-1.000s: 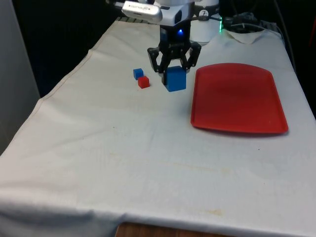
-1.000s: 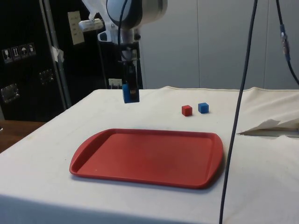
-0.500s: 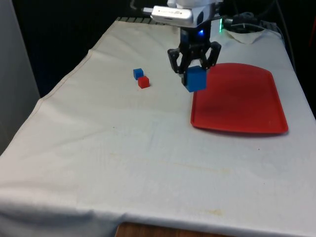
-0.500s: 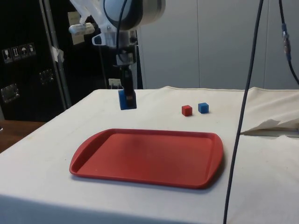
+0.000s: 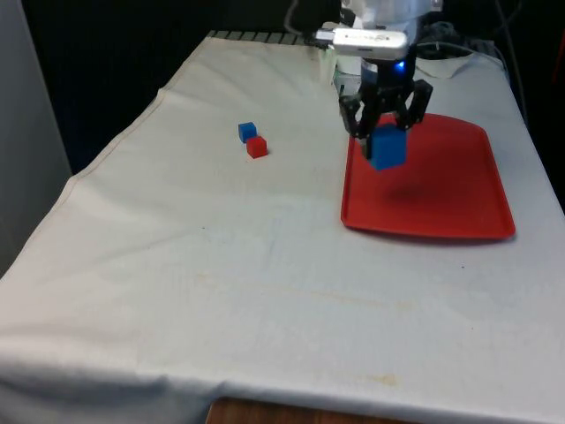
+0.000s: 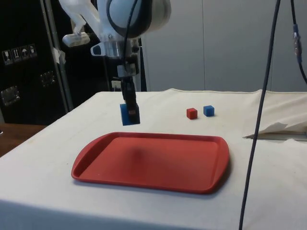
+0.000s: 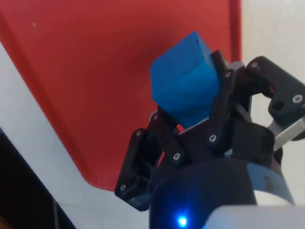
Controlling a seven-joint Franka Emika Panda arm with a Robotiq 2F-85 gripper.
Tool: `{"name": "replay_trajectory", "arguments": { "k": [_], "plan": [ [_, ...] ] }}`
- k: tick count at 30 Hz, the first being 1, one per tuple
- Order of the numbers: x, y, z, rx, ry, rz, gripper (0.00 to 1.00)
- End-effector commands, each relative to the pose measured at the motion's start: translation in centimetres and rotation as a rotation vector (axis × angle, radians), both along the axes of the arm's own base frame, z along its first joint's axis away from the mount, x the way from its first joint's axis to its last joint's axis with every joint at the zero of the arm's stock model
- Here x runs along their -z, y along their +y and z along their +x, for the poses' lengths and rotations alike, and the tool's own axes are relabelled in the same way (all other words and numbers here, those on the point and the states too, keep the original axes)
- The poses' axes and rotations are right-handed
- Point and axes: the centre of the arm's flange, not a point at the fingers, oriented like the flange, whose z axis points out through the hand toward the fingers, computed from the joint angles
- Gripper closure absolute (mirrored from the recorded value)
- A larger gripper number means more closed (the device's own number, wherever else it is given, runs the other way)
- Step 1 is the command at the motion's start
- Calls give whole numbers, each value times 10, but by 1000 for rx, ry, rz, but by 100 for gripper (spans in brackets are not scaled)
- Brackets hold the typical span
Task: Pick up the largest block and place it onto the tray.
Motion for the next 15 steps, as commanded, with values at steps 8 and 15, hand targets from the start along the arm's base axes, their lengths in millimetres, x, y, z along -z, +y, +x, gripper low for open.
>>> {"name": "replay_trajectory", "arguments": {
  "k": [8,15],
  "plan": [
    [24,24,-6,-8,-23,-18,100],
    [43,45,-9,-19,-36,-31,100]
  ]
}}
